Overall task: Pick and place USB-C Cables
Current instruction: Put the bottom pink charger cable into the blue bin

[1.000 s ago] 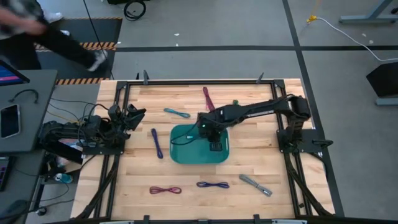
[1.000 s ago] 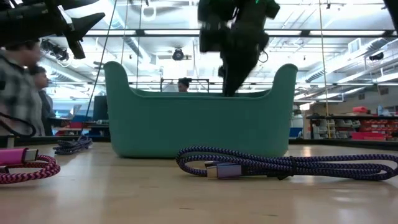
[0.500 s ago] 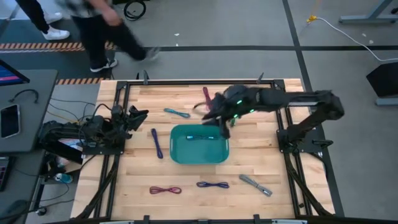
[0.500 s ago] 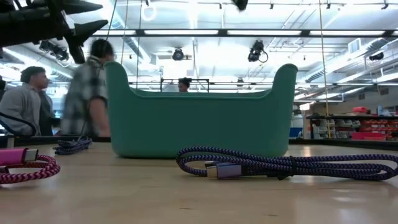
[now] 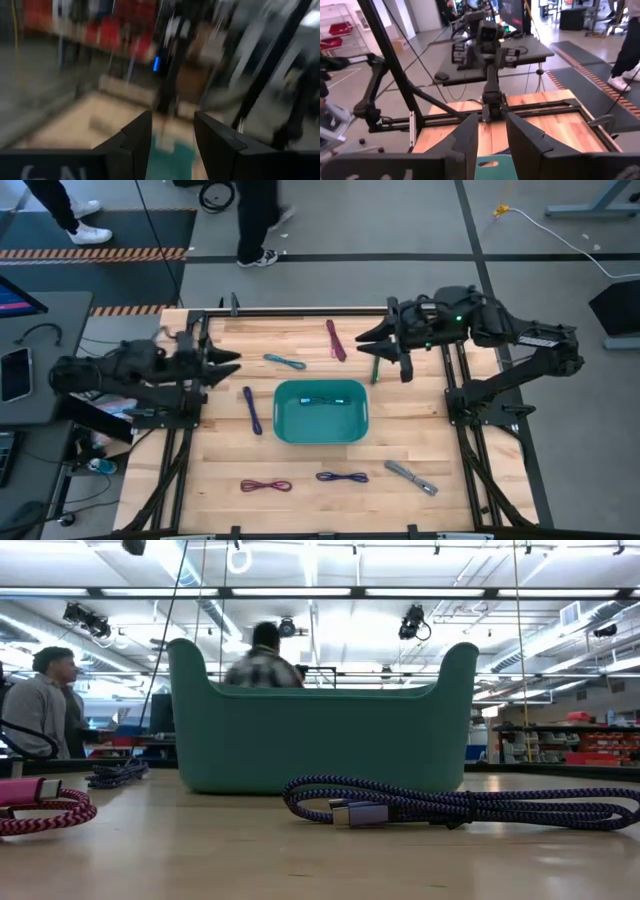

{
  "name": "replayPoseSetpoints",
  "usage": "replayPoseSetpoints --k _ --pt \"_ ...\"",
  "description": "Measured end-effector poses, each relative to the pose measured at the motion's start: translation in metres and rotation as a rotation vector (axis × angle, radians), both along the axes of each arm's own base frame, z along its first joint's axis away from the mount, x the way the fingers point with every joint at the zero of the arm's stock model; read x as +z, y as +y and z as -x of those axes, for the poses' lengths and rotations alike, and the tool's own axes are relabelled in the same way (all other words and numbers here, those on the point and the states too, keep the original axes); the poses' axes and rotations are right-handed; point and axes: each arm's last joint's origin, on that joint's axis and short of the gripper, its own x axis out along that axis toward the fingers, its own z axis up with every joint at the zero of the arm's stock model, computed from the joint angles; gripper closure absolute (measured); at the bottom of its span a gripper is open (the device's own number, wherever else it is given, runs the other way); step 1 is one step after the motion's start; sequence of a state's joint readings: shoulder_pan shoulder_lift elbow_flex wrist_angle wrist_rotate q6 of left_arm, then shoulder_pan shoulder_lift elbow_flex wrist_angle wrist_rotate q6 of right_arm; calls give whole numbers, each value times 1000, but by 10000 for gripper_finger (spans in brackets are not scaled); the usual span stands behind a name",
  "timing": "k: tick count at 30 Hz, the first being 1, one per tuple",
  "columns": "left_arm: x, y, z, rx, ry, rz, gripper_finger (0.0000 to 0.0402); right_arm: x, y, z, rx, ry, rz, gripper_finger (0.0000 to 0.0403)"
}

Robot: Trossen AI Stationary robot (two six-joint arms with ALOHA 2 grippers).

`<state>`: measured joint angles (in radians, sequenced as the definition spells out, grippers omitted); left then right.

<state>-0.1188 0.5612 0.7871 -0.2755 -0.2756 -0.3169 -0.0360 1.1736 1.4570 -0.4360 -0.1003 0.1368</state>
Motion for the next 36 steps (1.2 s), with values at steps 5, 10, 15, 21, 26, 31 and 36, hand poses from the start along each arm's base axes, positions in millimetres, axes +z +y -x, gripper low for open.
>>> replayPoseSetpoints --k 5,10,15,21,26,31,36 --pt "-3 -3 -26 62 537 131 249 2 0 4 -3 -2 1 296" --pt "-23 -7 -48 154 968 211 249 1 0 4 -3 7 1 296" --pt "-51 -10 -71 394 1122 434 249 -1 0 4 -2 27 0 296" --pt "-79 -21 -86 652 1259 606 249 -5 1 5 9 66 -3 296" --pt "-91 -33 -92 780 1284 679 249 -10 1 7 11 122 4 296" --pt "-95 -47 -93 889 1211 780 249 -15 1 8 24 166 33 296" --pt "-94 -59 -93 963 1083 869 249 -17 2 9 51 185 51 295"
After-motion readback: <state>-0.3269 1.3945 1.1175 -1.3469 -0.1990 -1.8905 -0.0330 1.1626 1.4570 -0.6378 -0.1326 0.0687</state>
